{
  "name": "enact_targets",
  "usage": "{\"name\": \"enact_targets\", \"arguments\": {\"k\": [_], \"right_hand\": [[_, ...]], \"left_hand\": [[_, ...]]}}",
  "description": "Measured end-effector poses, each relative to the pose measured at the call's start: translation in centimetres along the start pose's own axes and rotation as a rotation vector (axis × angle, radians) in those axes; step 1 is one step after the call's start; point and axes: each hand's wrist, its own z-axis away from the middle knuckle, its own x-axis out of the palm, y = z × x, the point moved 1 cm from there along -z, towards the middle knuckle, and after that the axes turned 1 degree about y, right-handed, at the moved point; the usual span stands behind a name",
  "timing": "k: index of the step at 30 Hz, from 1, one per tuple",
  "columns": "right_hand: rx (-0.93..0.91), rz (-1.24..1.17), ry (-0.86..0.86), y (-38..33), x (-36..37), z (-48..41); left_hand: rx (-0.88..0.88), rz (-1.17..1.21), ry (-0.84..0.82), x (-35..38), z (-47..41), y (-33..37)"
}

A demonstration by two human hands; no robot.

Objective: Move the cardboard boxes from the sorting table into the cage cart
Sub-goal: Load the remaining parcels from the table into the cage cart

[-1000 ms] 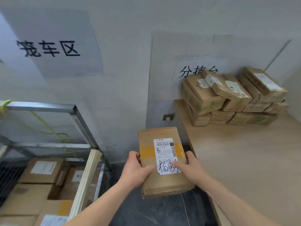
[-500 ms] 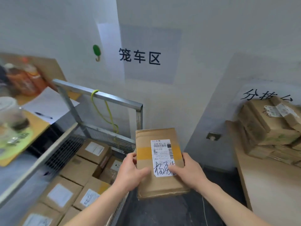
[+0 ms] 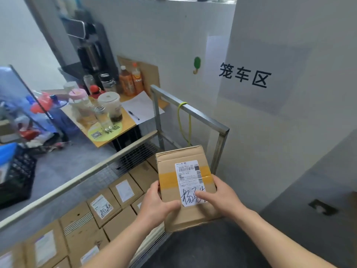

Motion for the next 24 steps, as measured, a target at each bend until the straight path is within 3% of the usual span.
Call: {"name": "enact_targets", "arguments": {"k": [11,24], "right_hand": [[-0.088,-0.117,-0.143,-4.5,3.2,-6.3],[0.018,0.045,-0.243,-6.9,6.6,-18.7]], "left_hand": [[-0.099,0.163,0.166,-2.6,-2.4,-3.0],[-0.178,0.206,0.117,-5.1,-14.3,-5.8]]}}
